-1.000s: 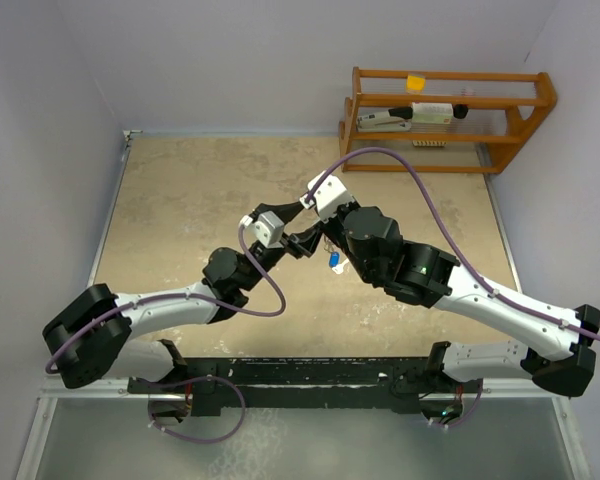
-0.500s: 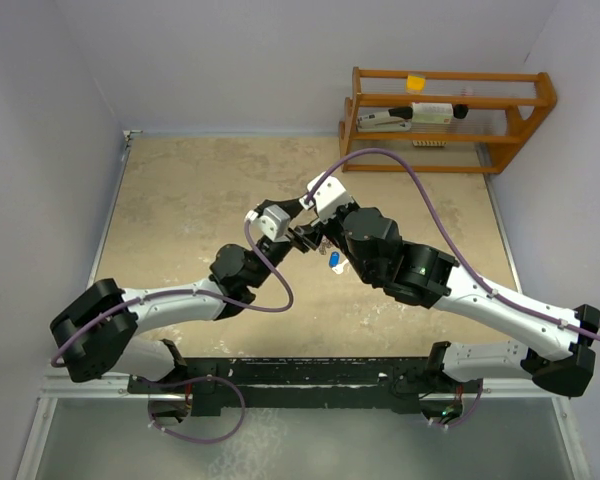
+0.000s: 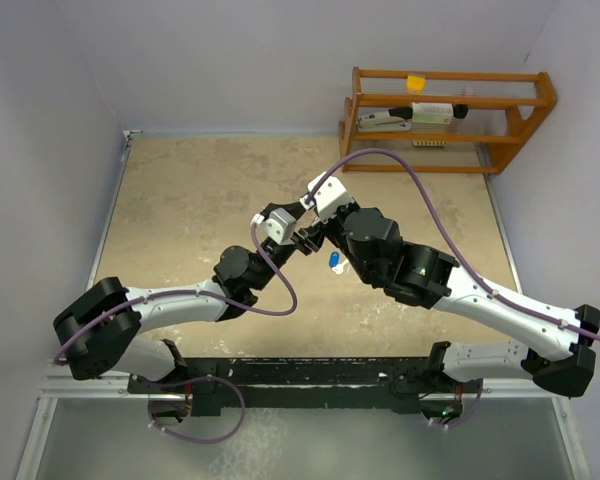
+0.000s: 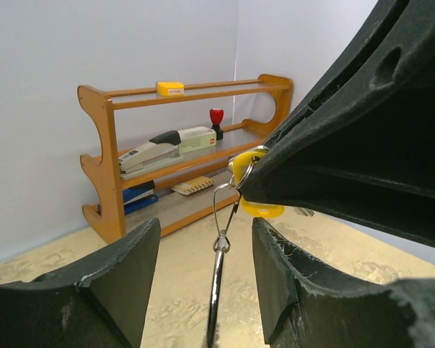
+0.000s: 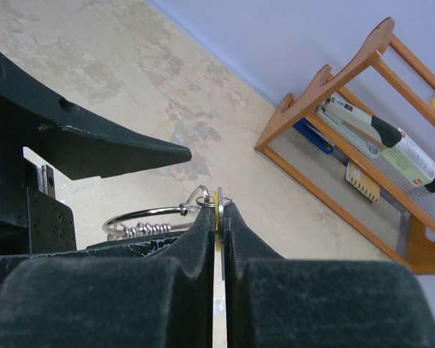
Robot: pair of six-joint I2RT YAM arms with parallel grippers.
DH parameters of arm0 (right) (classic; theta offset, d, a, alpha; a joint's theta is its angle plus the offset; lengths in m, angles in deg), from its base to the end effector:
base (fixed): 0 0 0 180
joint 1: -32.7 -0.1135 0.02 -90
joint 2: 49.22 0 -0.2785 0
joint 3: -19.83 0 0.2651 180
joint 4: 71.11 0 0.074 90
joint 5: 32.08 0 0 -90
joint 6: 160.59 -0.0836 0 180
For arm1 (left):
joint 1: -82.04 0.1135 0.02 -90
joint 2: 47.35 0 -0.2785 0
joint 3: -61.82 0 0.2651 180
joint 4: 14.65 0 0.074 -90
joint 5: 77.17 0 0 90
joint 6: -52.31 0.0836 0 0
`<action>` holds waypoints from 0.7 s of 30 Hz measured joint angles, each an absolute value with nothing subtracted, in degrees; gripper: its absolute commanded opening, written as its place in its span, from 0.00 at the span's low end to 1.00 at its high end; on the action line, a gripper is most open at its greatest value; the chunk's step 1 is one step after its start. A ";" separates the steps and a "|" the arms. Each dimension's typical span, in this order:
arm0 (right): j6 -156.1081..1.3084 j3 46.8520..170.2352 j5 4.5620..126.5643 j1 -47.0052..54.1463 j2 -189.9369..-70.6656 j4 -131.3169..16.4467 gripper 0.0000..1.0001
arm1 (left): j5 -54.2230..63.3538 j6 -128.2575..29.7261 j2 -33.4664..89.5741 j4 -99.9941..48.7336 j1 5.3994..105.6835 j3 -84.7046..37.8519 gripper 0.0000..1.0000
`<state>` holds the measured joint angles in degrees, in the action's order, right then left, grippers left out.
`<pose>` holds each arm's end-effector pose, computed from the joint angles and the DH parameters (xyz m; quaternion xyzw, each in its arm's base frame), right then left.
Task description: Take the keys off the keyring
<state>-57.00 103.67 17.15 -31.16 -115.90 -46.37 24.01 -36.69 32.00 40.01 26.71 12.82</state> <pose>0.1808 0.2445 0.4294 -0.2621 0.6937 0.0251 0.6704 0.2064 -0.2700 0.3175 0.1826 0.5145 -0.3347 0.7680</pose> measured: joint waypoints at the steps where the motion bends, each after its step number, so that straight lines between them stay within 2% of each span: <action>1: -57.00 103.67 17.15 -31.16 -115.90 -46.35 0.00 | 24.05 -36.52 32.00 40.01 26.71 12.82 0.51; 8: -56.98 103.65 17.15 -31.16 -115.90 -46.37 0.00 | 25.01 -35.86 32.02 40.03 26.71 12.82 0.48; 21: -56.91 102.95 17.15 -31.18 -115.52 -46.79 0.00 | 25.56 -34.90 32.02 40.30 26.38 12.82 0.49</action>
<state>-56.91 102.95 17.15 -31.18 -115.52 -46.79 25.56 -34.90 32.02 40.30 26.38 12.82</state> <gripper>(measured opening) 0.020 0.485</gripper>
